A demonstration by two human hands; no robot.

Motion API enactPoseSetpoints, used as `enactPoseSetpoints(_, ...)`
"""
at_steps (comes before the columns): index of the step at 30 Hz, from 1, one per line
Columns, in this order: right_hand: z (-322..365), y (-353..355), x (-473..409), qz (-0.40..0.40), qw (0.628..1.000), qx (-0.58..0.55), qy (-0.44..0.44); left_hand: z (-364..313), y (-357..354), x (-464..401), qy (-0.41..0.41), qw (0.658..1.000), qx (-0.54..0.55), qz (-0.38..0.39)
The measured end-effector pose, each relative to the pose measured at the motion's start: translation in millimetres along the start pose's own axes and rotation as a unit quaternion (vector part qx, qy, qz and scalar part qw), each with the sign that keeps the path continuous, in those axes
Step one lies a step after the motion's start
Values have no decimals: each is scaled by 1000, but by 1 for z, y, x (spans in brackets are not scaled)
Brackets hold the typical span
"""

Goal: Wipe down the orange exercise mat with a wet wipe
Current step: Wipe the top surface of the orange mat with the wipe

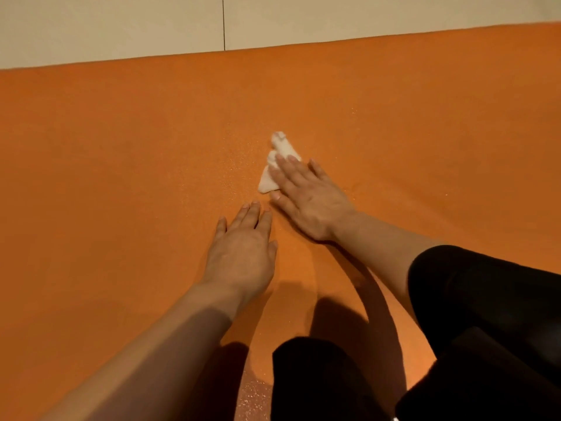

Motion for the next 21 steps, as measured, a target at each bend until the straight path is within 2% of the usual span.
enactPoseSetpoints(3, -37, 3, 16, -7, 992, -5, -123, -1, 1, 7, 5, 1000, -3, 5)
enactPoseSetpoints(5, -42, 4, 23, -4, 985, -10, -174, -3, 1, 11, 9, 1000, -3, 0)
enactPoseSetpoints(7, -21, 3, 26, 14, 988, -13, -152, -6, 0, 14, 12, 1000, 2, -9)
enactPoseSetpoints(10, 18, -4, 38, 46, 998, -31, -25, -7, -3, 22, 15, 1000, 14, -20)
enactPoseSetpoints(12, 18, -4, 51, 58, 998, -37, 12, -5, -6, 30, 18, 999, 17, -23)
enactPoseSetpoints(18, -31, 4, 81, 67, 990, -15, -127, -4, -11, 52, 35, 999, 20, -32)
enactPoseSetpoints(20, -13, 5, 82, 73, 990, -23, -119, -12, -12, 58, 48, 998, 24, -37)
enactPoseSetpoints(21, 1, 5, 83, 79, 992, -32, -88, -16, -13, 61, 55, 997, 28, -38)
Point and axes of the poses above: each hand's wrist, its own x-axis away from the middle knuckle, its own y-axis out of the back of the hand, z = x × y, the point moved 2 cm from there along -x, towards the middle knuckle, and after that the axes turned 5 degrees about -z, right-handed, at the moved point
